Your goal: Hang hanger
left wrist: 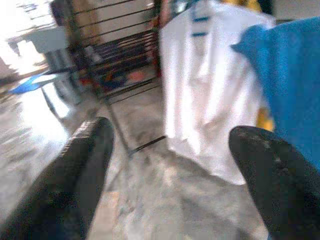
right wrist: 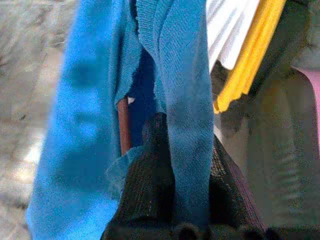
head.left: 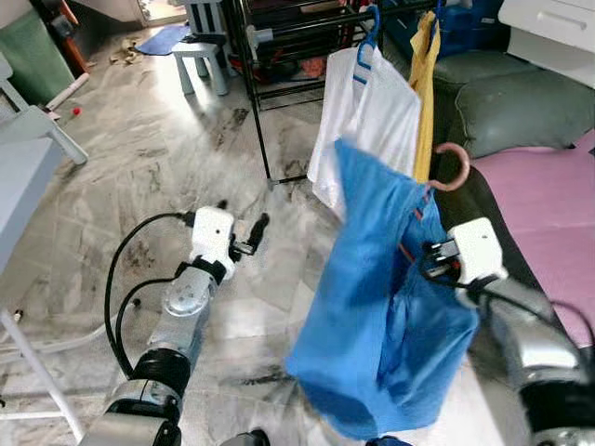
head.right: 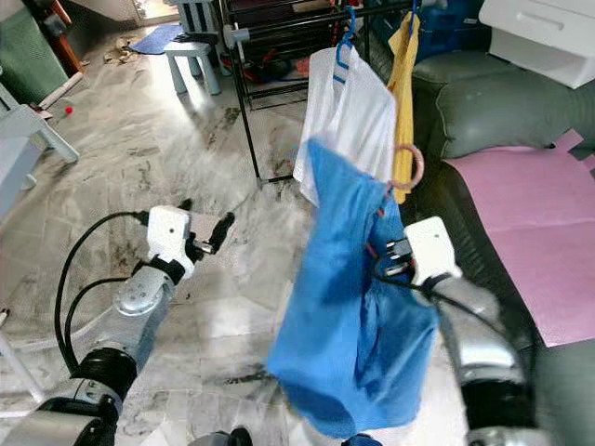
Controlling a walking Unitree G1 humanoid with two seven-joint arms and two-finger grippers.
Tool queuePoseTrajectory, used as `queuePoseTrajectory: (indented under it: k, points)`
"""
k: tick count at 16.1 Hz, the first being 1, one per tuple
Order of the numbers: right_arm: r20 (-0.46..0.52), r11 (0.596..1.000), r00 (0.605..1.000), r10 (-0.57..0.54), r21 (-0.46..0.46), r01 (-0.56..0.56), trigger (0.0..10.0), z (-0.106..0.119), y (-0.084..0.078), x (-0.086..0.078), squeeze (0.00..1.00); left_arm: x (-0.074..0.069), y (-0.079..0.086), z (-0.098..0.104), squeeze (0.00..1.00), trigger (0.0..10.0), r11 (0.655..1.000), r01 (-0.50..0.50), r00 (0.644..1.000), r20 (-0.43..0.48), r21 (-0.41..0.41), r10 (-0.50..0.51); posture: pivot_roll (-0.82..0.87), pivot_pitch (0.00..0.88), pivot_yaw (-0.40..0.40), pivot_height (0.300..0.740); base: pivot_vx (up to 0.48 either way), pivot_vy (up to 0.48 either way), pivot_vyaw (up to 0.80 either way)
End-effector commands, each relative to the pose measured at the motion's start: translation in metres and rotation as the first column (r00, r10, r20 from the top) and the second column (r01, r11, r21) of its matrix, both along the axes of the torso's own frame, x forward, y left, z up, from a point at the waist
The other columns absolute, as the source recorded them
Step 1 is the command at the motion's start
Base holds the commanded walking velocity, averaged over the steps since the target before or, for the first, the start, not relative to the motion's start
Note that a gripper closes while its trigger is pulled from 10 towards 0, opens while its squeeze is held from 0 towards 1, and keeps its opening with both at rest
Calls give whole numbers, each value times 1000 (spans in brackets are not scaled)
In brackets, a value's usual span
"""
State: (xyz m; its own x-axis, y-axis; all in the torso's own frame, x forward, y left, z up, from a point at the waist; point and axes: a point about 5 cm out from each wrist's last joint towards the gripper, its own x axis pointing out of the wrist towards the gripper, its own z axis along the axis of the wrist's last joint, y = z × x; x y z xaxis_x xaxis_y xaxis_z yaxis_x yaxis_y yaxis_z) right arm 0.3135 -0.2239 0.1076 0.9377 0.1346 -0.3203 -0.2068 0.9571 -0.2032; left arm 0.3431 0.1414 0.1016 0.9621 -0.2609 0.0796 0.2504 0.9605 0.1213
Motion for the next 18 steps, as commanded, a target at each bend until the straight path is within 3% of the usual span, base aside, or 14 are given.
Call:
queuePoseTrajectory:
  k: [1,2,3,4,5,6,10,11,12,13,14,15,16,18]
  points:
    - [36,999,999,-23,-22,24,0,6,2,0,0,-1,5,-3,1000,10000,999,-37,999,-20,-8,37,-145,101,77,740,0,0,0]
    - [13,999,999,-38,-17,38,5804,-2,10,-4,0,-3,1,-6,1000,10000,999,-22,999,-44,-23,21,-146,99,76,740,0,0,0]
    - [6,999,999,-39,2,39,10000,-4,13,-5,0,-3,-1,-6,1000,10000,1000,-14,999,-47,-23,12,-149,93,76,740,0,0,0]
    - [4,998,998,-59,29,59,10000,-7,23,-6,0,-2,-5,-6,1000,10000,1000,-15,999,-53,-19,14,-149,93,76,740,0,0,0]
    - [23,997,997,-68,39,68,10000,-7,28,-5,0,-1,-7,-6,125,10000,999,-26,998,-60,-19,24,-151,93,80,740,0,0,0]
    - [40,995,996,-79,57,77,10000,-7,32,-6,0,-2,-9,-8,0,10000,999,-31,997,-67,-21,29,-151,93,80,740,0,0,0]
    - [26,985,994,-108,134,104,10000,-7,44,-8,0,-6,-19,-10,0,10000,998,-12,996,-91,-65,6,-154,97,75,740,0,0,0]
    - [32,988,993,-118,103,114,10000,-8,44,-9,0,-7,-23,-11,0,10000,996,-4,994,-109,-94,-6,-153,99,75,740,0,0,0]
    - [27,984,987,-156,90,153,10000,-11,41,-8,0,-7,-25,-10,1000,10000,995,-6,994,-107,-102,-5,-150,104,74,740,0,0,0]
    - [22,980,982,-190,61,188,10000,-13,37,-8,0,-7,-24,-9,1000,10000,996,-22,994,-104,-88,13,-150,105,75,740,0,0,0]
    - [7,978,979,-204,34,204,10000,-16,35,-10,0,-8,-21,-9,851,10000,997,-39,994,-106,-64,32,-151,105,75,740,0,0,0]
    - [-5,977,977,-212,11,212,10000,-18,34,-12,0,-8,-20,-9,851,10000,997,-49,993,-109,-55,43,-151,105,75,740,0,0,0]
    - [0,979,979,-203,-15,203,10000,-19,34,-13,0,-8,-17,-10,0,10000,995,-66,991,-118,-70,58,-153,104,75,740,0,0,0]
    - [-12,980,980,-196,-28,196,10000,-22,33,-17,0,-9,-14,-12,0,10000,990,-86,988,-138,-115,70,-160,108,76,740,0,0,0]
